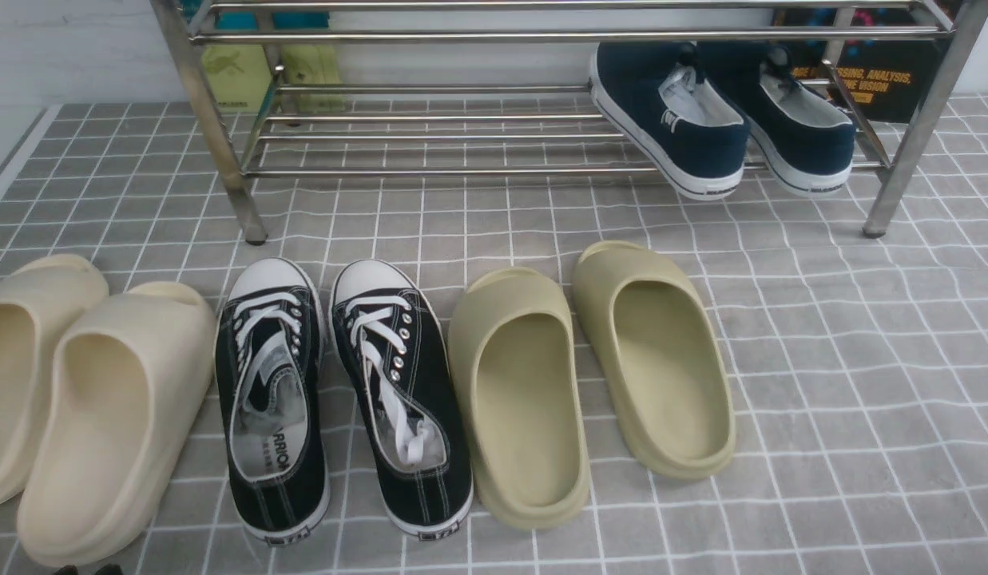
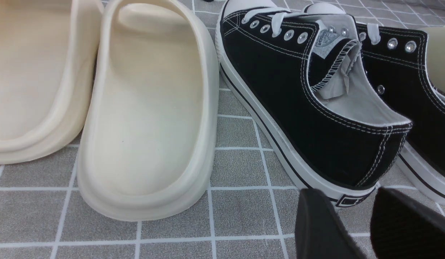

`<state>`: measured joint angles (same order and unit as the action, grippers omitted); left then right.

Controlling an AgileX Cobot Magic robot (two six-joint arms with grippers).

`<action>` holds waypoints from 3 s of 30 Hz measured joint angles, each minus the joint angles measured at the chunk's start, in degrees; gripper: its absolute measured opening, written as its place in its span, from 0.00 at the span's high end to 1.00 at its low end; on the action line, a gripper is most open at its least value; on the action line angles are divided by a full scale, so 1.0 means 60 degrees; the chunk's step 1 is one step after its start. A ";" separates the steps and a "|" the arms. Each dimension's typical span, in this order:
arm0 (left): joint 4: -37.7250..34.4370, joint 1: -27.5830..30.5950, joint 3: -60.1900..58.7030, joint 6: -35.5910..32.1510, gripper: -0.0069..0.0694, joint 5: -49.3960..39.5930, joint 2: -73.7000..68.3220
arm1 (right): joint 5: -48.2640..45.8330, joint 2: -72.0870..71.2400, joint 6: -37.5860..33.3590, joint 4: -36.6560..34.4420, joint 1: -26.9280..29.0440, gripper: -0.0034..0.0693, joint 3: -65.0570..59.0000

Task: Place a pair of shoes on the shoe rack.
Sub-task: Use the left arm to grab the shoe closest to it

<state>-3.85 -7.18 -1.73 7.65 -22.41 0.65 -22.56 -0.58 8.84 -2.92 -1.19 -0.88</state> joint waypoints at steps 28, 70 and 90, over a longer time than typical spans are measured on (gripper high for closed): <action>0.0000 0.0000 0.0000 0.0000 0.60 0.0000 0.0000 | 0.0000 0.0000 0.0000 0.0000 0.0000 0.69 0.0000; -0.0216 0.0000 0.2207 0.2269 0.93 0.5915 -0.0322 | -0.0008 0.0000 0.0000 0.0000 0.0000 0.63 0.0000; -0.0904 0.0000 0.6906 0.1351 0.88 -0.1228 -0.9833 | -0.0008 0.0000 0.0000 0.0000 0.0000 0.63 0.0000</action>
<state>-9.27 -7.18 39.71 15.75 -29.78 -58.35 -22.61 -0.58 8.84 -2.92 -1.19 -0.88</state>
